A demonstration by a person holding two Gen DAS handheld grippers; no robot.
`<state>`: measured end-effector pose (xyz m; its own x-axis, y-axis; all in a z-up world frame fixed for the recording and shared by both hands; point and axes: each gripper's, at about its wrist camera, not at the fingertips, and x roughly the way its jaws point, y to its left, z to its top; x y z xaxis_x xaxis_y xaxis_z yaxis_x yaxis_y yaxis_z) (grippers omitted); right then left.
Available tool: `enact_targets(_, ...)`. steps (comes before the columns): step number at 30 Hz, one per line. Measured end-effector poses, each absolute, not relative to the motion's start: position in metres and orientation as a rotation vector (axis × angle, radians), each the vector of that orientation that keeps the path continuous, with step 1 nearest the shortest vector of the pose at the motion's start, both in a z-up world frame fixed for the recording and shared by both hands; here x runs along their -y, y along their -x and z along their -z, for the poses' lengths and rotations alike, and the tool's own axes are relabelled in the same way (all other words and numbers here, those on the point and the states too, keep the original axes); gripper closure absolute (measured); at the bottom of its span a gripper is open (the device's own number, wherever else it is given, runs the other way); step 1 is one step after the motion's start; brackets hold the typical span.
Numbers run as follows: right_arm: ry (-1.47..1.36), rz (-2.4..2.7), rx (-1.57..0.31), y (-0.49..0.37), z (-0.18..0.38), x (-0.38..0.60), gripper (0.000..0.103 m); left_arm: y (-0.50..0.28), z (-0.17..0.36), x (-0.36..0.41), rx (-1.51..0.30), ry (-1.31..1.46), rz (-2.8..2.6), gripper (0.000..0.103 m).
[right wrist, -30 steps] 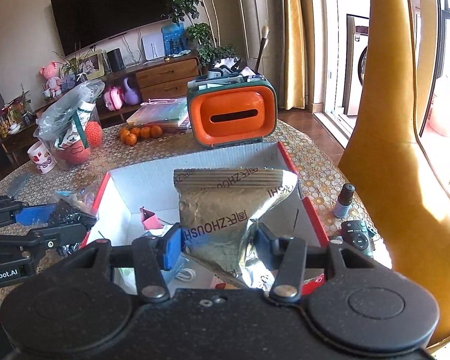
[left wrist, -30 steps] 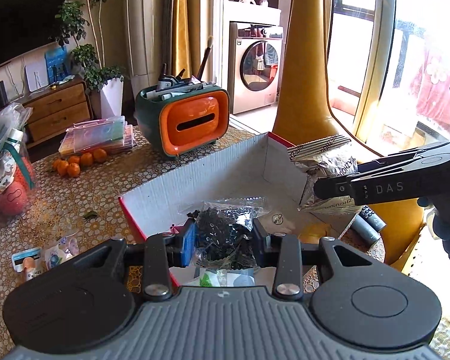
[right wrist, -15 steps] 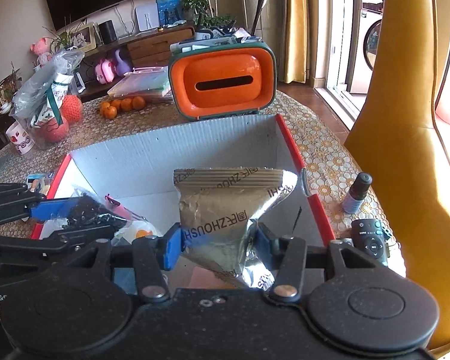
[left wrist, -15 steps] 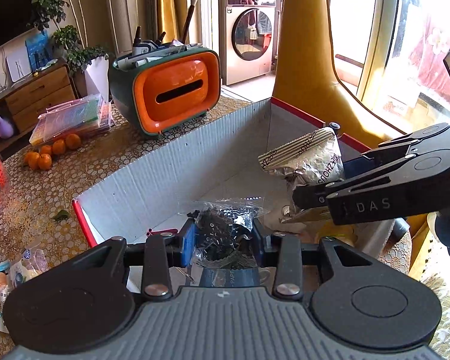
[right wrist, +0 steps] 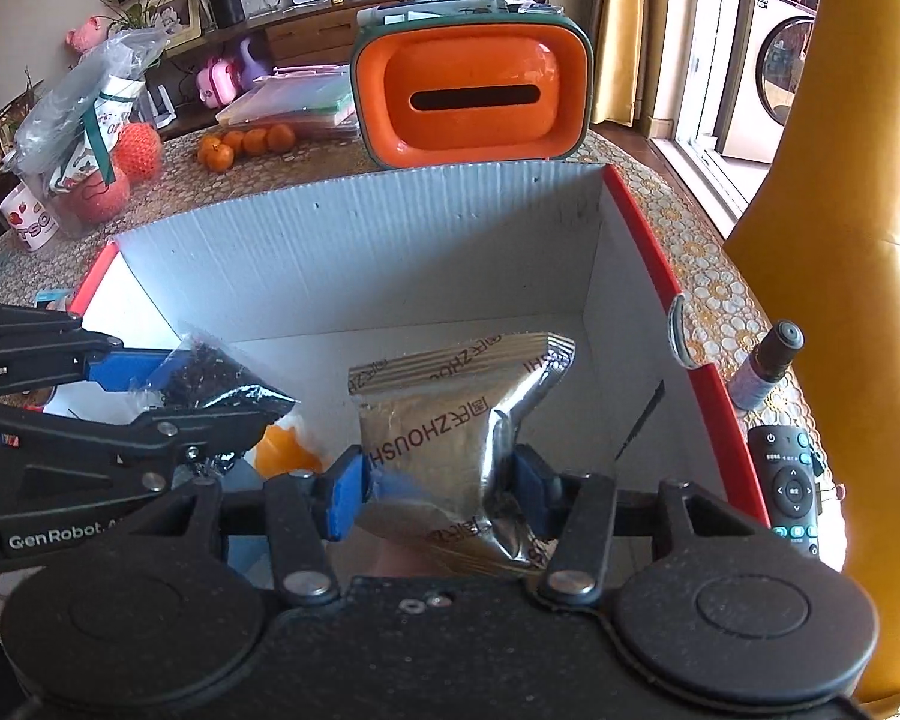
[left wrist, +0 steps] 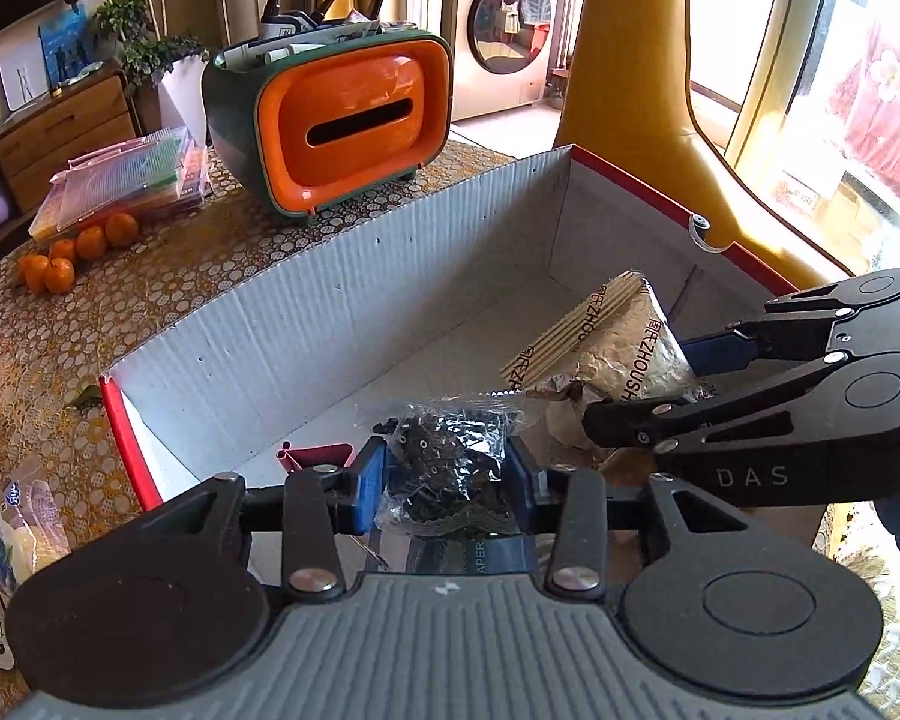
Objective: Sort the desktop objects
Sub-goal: 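Open both tools to release the two bags into the box, then withdraw both tools from the box toward the last two items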
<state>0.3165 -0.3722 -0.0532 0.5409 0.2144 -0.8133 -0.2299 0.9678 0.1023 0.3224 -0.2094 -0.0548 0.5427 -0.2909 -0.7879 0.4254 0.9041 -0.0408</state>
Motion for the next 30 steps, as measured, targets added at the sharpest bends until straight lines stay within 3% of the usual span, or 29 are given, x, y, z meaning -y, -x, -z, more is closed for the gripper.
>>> enact_targets(2, 0.011, -0.259, -0.965, -0.317, 0.053, 0.373, 0.051, -0.324, 0.057, 0.209, -0.915, -0.152, 0.428, 0.049)
enact_targets(5, 0.013, -0.247, -0.967, -0.317, 0.053, 0.374, 0.044, -0.324, 0.056, 0.205, -0.915, -0.122, 0.424, 0.040)
enact_targets(11, -0.016, -0.250, -0.956, -0.312, 0.046, 0.382, 0.039, -0.318, 0.047, 0.199, -0.900, -0.075, 0.441, 0.030)
enact_targets(30, -0.052, -0.295, -0.888, -0.267, 0.001, 0.373, 0.039, -0.259, -0.005, 0.172, -0.792, -0.009, 0.504, 0.029)
